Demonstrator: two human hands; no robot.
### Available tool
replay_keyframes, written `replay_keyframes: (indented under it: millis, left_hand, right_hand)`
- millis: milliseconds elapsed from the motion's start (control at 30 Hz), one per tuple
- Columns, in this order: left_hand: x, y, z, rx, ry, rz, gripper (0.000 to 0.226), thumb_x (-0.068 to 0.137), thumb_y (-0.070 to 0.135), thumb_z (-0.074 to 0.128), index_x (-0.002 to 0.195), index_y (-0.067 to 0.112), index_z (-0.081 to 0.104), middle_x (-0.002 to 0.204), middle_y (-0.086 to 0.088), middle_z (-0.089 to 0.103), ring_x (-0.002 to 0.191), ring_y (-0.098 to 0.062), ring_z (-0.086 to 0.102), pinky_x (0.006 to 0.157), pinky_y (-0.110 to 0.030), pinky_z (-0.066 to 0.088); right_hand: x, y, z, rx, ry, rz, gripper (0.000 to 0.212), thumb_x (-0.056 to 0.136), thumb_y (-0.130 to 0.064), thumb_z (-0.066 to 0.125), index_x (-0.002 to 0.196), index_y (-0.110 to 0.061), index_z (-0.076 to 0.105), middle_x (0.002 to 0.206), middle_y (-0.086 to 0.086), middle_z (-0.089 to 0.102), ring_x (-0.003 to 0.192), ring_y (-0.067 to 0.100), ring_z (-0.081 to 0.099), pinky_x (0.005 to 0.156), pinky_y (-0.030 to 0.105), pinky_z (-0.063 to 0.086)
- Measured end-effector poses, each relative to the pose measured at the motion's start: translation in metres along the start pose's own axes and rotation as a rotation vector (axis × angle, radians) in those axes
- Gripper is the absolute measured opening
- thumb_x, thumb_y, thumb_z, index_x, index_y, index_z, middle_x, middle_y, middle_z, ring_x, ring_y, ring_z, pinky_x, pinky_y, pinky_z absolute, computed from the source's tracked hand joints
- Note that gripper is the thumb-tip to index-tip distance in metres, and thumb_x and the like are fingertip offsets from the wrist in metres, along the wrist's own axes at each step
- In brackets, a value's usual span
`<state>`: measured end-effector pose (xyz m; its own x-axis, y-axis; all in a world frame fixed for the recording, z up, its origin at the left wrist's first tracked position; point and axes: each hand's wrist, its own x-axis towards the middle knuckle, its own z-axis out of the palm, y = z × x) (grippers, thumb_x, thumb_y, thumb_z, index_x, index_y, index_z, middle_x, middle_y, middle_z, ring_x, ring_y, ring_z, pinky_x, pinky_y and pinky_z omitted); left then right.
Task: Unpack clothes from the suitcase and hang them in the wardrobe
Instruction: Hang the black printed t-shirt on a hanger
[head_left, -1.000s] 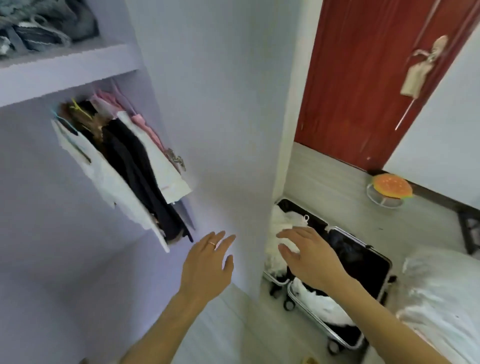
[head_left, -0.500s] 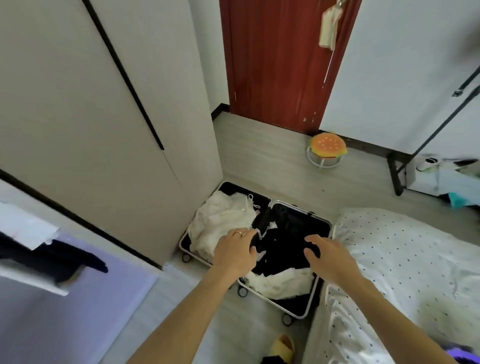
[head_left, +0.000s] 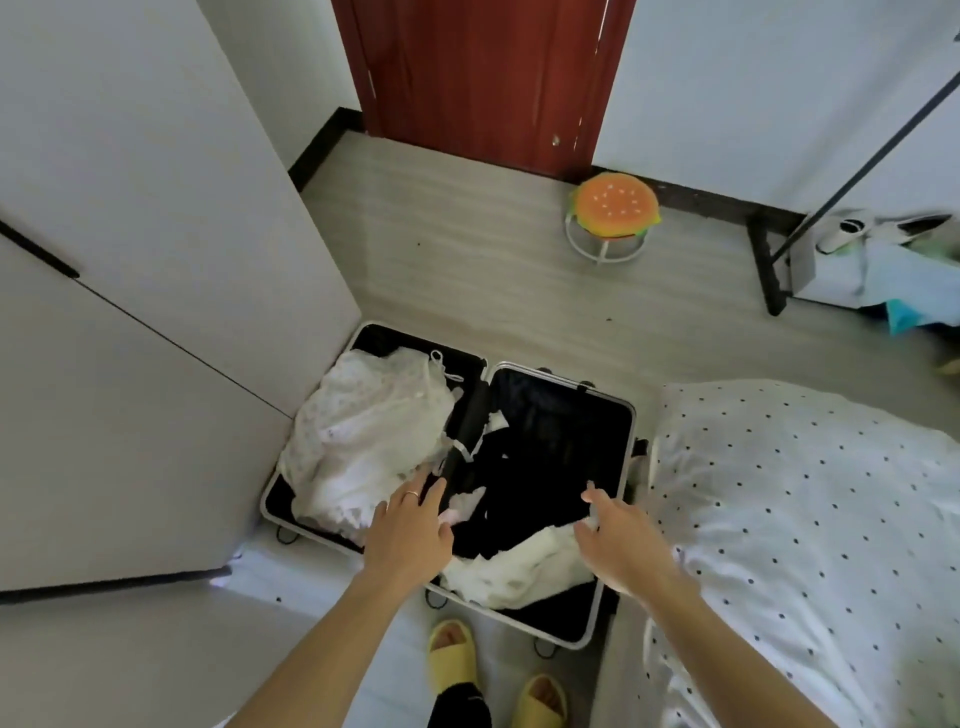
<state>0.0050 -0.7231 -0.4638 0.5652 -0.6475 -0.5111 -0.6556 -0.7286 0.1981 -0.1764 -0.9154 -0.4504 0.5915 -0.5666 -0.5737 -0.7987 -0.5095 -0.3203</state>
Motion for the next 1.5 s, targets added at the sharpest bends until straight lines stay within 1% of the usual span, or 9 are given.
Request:
replay_keyframes:
  millis: [367, 533, 700, 800, 933, 1000, 1300, 1400, 1500]
  left_hand:
    - [0.199, -0.062, 0.222, 0.14, -0.143, 0.046, 0.068, 0.101, 0.038, 0.037, 0.159, 0.025, 0.004, 0.167, -0.005, -0.007, 0.153, -0.024, 0.002, 0.121, -0.047, 0.015]
    - [0.264, -0.089, 0.31, 0.081, -0.033, 0.076, 0.076, 0.101, 0.04, 0.039, 0.159, 0.02, -0.008, 0.166, -0.004, -0.015, 0.153, -0.026, 0.0, 0.121, -0.047, 0.015]
    - [0.317, -0.112, 0.387, -0.008, 0.037, 0.091, 0.078, 0.101, 0.03, 0.038, 0.156, 0.013, -0.014, 0.165, -0.003, -0.016, 0.154, -0.022, -0.001, 0.12, -0.049, 0.024]
    - [0.32, -0.112, 0.41, -0.067, 0.071, 0.07, 0.076, 0.101, 0.024, 0.038, 0.157, 0.011, -0.011, 0.166, -0.004, -0.014, 0.154, -0.021, -0.002, 0.12, -0.05, 0.026]
    - [0.32, -0.111, 0.42, -0.096, 0.066, 0.05, 0.074, 0.101, 0.023, 0.038, 0.157, 0.012, -0.009, 0.165, -0.002, -0.017, 0.154, -0.02, -0.006, 0.12, -0.049, 0.024]
    - [0.319, -0.114, 0.419, -0.075, 0.016, 0.036, 0.073, 0.102, 0.025, 0.035, 0.157, 0.013, -0.012, 0.164, -0.002, -0.021, 0.153, -0.019, -0.01, 0.12, -0.048, 0.023]
    - [0.32, -0.105, 0.349, -0.014, -0.33, -0.035, 0.069, 0.103, 0.03, 0.039, 0.158, 0.01, 0.004, 0.166, -0.004, -0.01, 0.153, -0.024, 0.007, 0.119, -0.047, 0.024]
    - [0.3, -0.089, 0.312, -0.065, -0.314, -0.047, 0.073, 0.101, 0.033, 0.045, 0.159, 0.014, 0.005, 0.167, -0.004, -0.004, 0.152, -0.026, 0.012, 0.118, -0.046, 0.027]
    - [0.275, -0.067, 0.263, -0.125, -0.303, -0.024, 0.079, 0.098, 0.04, 0.049, 0.159, 0.018, 0.005, 0.167, -0.003, 0.004, 0.151, -0.027, 0.016, 0.117, -0.043, 0.029]
  right_hand:
    - [0.197, 0.066, 0.205, -0.045, -0.157, 0.154, 0.05, 0.098, -0.036, 0.044, 0.146, -0.022, 0.035, 0.138, 0.005, 0.049, 0.122, 0.025, 0.046, 0.08, 0.034, 0.049]
    - [0.276, 0.097, 0.296, -0.044, -0.129, 0.158, 0.064, 0.098, -0.036, 0.05, 0.153, -0.024, 0.021, 0.163, 0.007, 0.011, 0.136, 0.029, 0.037, 0.099, 0.038, 0.046]
    - [0.355, 0.116, 0.356, -0.094, -0.098, 0.128, 0.094, 0.095, -0.041, 0.059, 0.152, -0.042, -0.016, 0.16, 0.007, -0.028, 0.069, 0.021, 0.058, 0.052, 0.028, 0.044]
    - [0.378, 0.126, 0.373, -0.173, -0.117, 0.164, 0.093, 0.093, -0.052, 0.058, 0.149, -0.049, -0.016, 0.161, 0.009, -0.015, 0.073, 0.024, 0.057, 0.053, 0.029, 0.041]
    - [0.39, 0.121, 0.378, -0.248, 0.001, 0.141, 0.039, 0.1, -0.047, 0.046, 0.136, -0.033, 0.041, 0.139, 0.014, 0.026, 0.067, 0.027, 0.048, 0.056, 0.034, 0.039]
    - [0.392, 0.115, 0.375, -0.24, 0.018, 0.115, 0.028, 0.104, -0.043, 0.037, 0.121, -0.026, 0.051, 0.13, 0.011, 0.033, 0.064, 0.027, 0.046, 0.056, 0.034, 0.037]
    - [0.354, 0.078, 0.319, 0.234, 0.294, 0.035, 0.019, 0.104, -0.03, 0.042, 0.104, -0.018, 0.056, 0.136, 0.007, 0.041, 0.084, 0.023, 0.053, 0.067, 0.031, 0.041]
    - [0.329, 0.068, 0.276, 0.341, 0.324, -0.017, 0.017, 0.103, -0.023, 0.044, 0.1, -0.013, 0.058, 0.116, 0.005, 0.053, 0.105, 0.023, 0.053, 0.075, 0.026, 0.036]
    - [0.291, 0.048, 0.22, 0.467, 0.287, -0.062, 0.02, 0.105, -0.022, 0.041, 0.091, -0.012, 0.051, 0.074, -0.003, 0.056, 0.066, 0.015, 0.051, 0.06, 0.029, 0.031]
